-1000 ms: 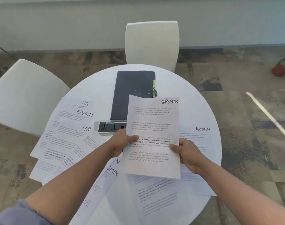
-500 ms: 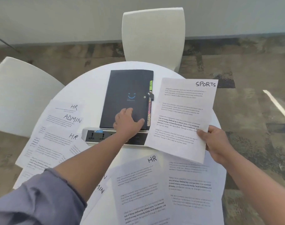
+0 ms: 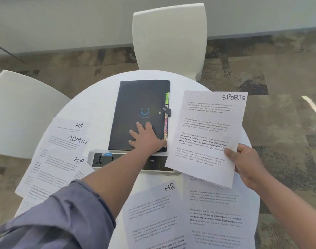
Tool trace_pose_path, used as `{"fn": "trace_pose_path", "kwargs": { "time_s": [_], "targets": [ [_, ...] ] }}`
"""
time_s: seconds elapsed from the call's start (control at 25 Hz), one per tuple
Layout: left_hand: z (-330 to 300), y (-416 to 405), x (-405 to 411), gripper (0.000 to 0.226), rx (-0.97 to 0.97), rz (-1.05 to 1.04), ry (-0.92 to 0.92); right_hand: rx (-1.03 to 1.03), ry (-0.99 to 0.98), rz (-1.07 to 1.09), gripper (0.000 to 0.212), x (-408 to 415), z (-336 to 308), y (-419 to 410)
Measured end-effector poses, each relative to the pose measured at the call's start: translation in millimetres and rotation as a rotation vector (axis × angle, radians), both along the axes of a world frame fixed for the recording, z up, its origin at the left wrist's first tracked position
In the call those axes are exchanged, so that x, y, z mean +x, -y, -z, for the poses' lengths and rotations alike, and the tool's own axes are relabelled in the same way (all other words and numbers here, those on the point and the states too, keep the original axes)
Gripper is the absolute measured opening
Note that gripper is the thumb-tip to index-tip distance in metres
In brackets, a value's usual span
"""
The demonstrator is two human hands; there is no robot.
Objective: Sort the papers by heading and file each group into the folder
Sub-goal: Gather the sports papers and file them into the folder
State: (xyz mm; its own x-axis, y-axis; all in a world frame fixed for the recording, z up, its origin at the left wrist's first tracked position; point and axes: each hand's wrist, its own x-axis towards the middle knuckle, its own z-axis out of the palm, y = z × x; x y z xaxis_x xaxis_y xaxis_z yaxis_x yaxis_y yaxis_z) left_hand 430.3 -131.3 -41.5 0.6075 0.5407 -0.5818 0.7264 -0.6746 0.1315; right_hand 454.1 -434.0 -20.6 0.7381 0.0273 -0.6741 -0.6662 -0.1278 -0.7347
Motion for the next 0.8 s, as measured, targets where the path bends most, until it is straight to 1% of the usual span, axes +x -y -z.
{"fn": "trace_pose_path", "kwargs": {
  "time_s": [0.16,0.36,0.44,0.56,0.64,0.72,0.8],
  "targets": [
    [0,-3,7,0.098,-0.037,-0.015,-0.003,0.008,-0.007,0.005,0.017,1,3,-2],
    [-3,-2,8,0.112,-0.056,-0.012,-0.041,0.025,-0.011,-0.010,0.019,-2,5,-3],
    [-5,3,9,0.114,-0.057,-0.050,-0.048,0.029,-0.011,-0.013,0.019,-4,7,-3],
    [-8,10,11,0.114,-0.009,-0.106,-0.066,0.034,-0.010,0.000,0.019,-5,8,-1],
    [-7,12,11,0.113,-0.034,-0.110,-0.070,0.033,-0.014,-0.004,0.019,-5,9,0],
    [-5,13,13,0.107,-0.062,-0.073,-0.074,0.030,-0.016,-0.008,0.019,-5,9,1],
    [-8,12,18,0.087,-0.087,-0.022,-0.029,0.029,-0.014,-0.005,0.019,-4,10,2]
  ]
}}
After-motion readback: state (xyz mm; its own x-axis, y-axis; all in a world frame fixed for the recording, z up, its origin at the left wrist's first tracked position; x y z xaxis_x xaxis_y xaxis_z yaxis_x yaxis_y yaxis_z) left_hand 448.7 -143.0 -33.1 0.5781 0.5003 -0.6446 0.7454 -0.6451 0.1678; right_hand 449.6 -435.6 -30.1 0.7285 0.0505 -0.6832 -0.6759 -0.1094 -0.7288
